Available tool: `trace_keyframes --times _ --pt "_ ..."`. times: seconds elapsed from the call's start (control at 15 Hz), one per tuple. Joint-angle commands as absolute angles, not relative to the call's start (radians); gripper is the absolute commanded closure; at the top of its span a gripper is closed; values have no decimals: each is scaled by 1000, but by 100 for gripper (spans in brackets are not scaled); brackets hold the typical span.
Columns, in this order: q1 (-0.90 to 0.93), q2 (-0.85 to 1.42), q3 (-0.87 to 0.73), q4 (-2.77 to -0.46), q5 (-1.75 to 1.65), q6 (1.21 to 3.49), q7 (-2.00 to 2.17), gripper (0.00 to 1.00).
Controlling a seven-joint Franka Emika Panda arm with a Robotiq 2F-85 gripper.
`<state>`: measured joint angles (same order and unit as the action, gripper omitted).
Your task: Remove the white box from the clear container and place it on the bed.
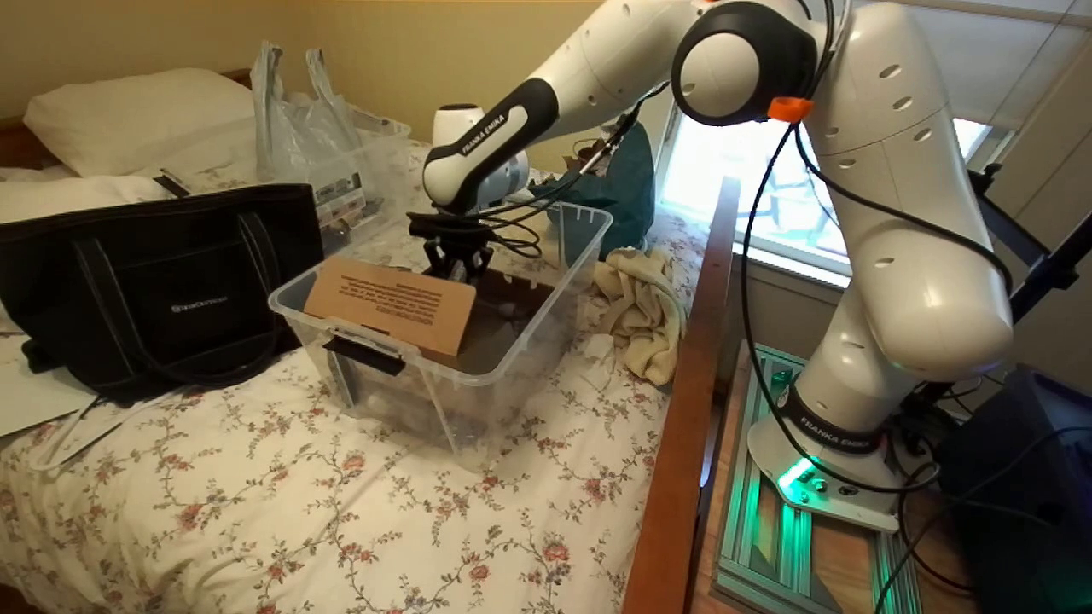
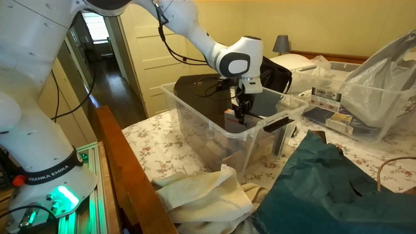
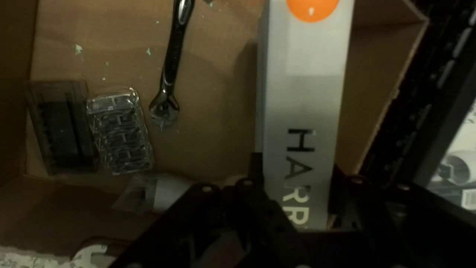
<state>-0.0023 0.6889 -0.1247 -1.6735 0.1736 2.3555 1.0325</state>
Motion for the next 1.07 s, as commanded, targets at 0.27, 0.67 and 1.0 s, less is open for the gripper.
trace_keyframes --times 0.27,0.67,1.0 --pt "12 430 -184 -1761 106 2328 1043 88" --pt "19 341 -179 -1690 14 2322 1041 88" --pt "18 382 -152 -1565 8 2314 1035 88"
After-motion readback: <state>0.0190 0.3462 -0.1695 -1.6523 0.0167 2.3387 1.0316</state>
